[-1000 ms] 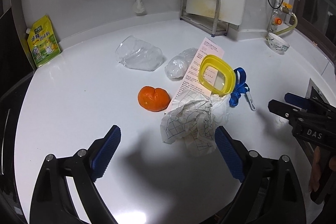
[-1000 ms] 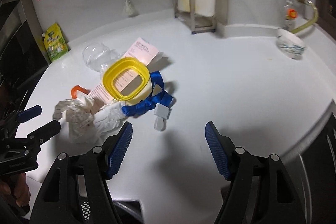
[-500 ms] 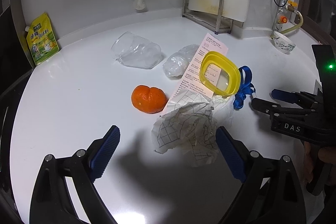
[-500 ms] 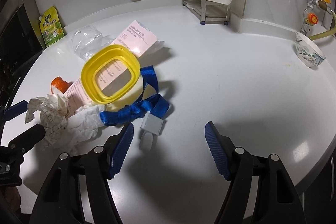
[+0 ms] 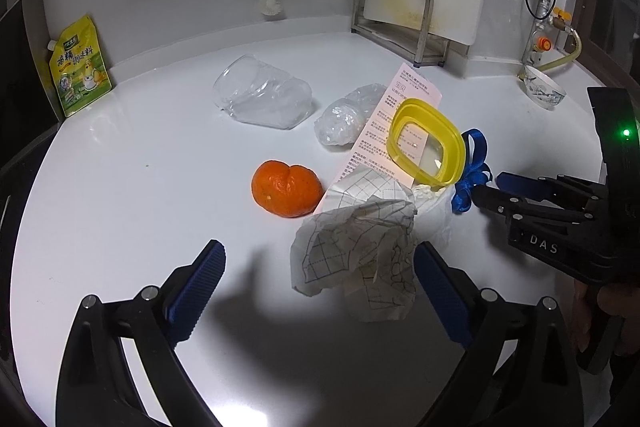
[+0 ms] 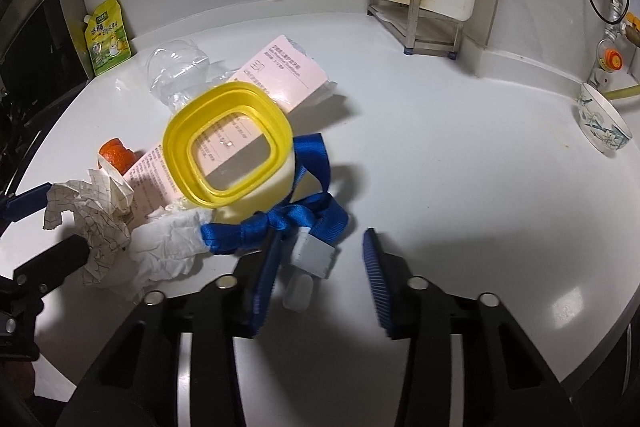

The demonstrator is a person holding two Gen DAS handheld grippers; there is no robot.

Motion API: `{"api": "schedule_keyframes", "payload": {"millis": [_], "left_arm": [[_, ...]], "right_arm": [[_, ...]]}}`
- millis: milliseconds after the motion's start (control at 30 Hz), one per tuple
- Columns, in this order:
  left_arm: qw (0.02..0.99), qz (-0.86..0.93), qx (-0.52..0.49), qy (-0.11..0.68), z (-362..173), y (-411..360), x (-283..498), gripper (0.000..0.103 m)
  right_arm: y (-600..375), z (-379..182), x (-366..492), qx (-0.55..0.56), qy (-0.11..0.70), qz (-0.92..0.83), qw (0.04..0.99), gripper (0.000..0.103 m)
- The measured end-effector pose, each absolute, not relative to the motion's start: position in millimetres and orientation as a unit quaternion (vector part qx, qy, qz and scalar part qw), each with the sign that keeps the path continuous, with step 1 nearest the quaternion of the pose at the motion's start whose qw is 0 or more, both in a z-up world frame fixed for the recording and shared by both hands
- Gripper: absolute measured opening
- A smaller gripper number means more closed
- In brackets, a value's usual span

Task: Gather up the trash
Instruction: 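Grasp the crumpled checked tissue with the left tool while the right tool grasps the blue strap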

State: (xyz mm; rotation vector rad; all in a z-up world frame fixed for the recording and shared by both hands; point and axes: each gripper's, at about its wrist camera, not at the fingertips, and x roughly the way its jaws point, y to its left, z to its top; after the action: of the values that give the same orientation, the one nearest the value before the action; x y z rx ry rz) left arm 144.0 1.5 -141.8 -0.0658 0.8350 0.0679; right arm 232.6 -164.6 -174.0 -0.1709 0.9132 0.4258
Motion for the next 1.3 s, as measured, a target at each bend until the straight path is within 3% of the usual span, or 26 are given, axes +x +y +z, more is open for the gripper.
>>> {"api": "schedule_keyframes", "payload": {"millis": [67,233,300,367,467,1300], "left_arm": [[0.913,0.033,-0.034,0.406,-143.2,1.0,147.1,0.094],[0.911,0.03,-0.048,0.409,-147.0,0.0,157.6,0.094],[0.911,0.028,-0.051,0.408,-146.9,-0.3,160.0,0.087],[0.911,0.018,-0.055,0.409,-146.3,-0.9,161.3,0.066],[0.907,0.004,-0.057,0.418,-147.4,-1.3,161.5,0.044],[0.915,-0.032,-0.016,0.402,-103.9,16.9,105.5,0.04]], "right_arm": [[-163.3,-173.9,232.0,-0.082,0.436,0.206,0.872,0.022],[-163.2,-173.7,231.1,-0.073,0.436,0.208,0.873,0.021],[-164.3,-173.1,229.3,-0.068,0.434,0.207,0.874,0.021],[-165.9,-172.3,227.9,-0.064,0.432,0.207,0.875,0.021],[-169.2,-171.8,224.6,-0.058,0.433,0.204,0.876,0.021],[-169.1,-128.4,147.8,0.003,0.406,0.131,0.905,0.018]]}}
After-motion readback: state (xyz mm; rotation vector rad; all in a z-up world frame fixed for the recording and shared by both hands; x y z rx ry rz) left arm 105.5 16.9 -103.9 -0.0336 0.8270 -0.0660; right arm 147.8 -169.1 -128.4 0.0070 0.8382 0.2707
